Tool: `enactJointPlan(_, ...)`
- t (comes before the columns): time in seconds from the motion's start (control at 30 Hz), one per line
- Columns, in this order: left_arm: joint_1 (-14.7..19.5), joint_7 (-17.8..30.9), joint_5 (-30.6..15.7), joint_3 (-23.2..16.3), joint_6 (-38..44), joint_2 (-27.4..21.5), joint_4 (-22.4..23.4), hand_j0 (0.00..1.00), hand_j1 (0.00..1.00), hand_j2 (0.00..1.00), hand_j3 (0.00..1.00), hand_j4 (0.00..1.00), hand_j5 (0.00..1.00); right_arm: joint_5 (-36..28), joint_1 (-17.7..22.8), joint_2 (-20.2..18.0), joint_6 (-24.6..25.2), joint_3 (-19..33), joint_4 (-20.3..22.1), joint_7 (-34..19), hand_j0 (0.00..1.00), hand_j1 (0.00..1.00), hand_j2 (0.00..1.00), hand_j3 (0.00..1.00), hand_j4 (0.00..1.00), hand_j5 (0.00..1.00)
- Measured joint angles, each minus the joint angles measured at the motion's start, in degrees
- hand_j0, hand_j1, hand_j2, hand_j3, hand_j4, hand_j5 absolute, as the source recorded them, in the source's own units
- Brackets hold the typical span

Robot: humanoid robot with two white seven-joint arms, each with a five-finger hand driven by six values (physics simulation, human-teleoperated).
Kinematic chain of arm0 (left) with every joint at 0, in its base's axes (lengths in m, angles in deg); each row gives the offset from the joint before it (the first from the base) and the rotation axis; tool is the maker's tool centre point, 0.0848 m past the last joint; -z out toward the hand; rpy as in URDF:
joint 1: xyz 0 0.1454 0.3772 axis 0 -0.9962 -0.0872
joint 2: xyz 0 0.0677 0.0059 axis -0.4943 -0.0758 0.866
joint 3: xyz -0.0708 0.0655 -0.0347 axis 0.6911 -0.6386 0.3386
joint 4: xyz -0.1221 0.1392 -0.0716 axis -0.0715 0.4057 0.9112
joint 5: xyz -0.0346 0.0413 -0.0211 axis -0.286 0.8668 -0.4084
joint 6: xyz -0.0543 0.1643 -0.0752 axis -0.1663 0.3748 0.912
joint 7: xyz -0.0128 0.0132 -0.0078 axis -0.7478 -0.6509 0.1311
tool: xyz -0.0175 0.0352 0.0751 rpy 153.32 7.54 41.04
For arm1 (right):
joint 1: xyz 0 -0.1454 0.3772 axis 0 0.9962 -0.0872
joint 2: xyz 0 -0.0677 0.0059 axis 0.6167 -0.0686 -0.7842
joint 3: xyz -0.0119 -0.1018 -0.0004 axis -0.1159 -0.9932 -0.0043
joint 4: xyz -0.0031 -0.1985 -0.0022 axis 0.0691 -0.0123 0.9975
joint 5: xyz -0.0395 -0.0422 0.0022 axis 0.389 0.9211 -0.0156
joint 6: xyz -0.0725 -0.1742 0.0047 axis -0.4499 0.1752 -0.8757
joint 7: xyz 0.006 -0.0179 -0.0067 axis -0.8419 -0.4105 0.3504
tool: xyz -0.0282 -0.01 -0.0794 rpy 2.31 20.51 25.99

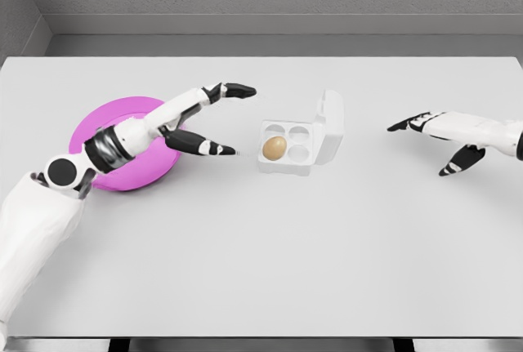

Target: Pack egg into the box and close the box lid

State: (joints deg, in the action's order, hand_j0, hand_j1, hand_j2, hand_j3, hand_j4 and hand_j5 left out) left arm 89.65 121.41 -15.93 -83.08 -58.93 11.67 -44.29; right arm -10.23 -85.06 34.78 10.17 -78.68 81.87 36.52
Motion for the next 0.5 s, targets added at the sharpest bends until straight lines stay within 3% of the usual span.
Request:
enactJointPlan(0.1, -2.20, 0.00, -3.59, -0.06, 0.01, -7.73, -6.91, 1.00, 1.00, 1.00, 1.00, 1.00, 1.00, 0.07, -0.35, 0.57, 0.00, -0.17, -0.58, 0.00, 1.00, 1.00, 1.00, 1.00, 1.00, 1.00)
enactJointPlan(0.23, -4.84, 0.00, -5.06, 0.19, -0.01, -15.88, -12.21, 1.00, 1.00, 1.00, 1.00, 1.00, 1.00, 0.07, -0.88, 2.50, 0.01, -0.25, -0.66, 0.00, 1.00, 1.00, 1.00, 1.00, 1.00, 1.00)
enactJointPlan(0.5, -4.84, 0.00, -5.42, 0.37, -0.01, -19.45, -14.05, 1.00, 1.00, 1.00, 1.00, 1.00, 1.00, 0.06, -2.72, 4.61, 0.02, -1.05, 1.58, 0.01, 1.00, 1.00, 1.00, 1.00, 1.00, 1.00)
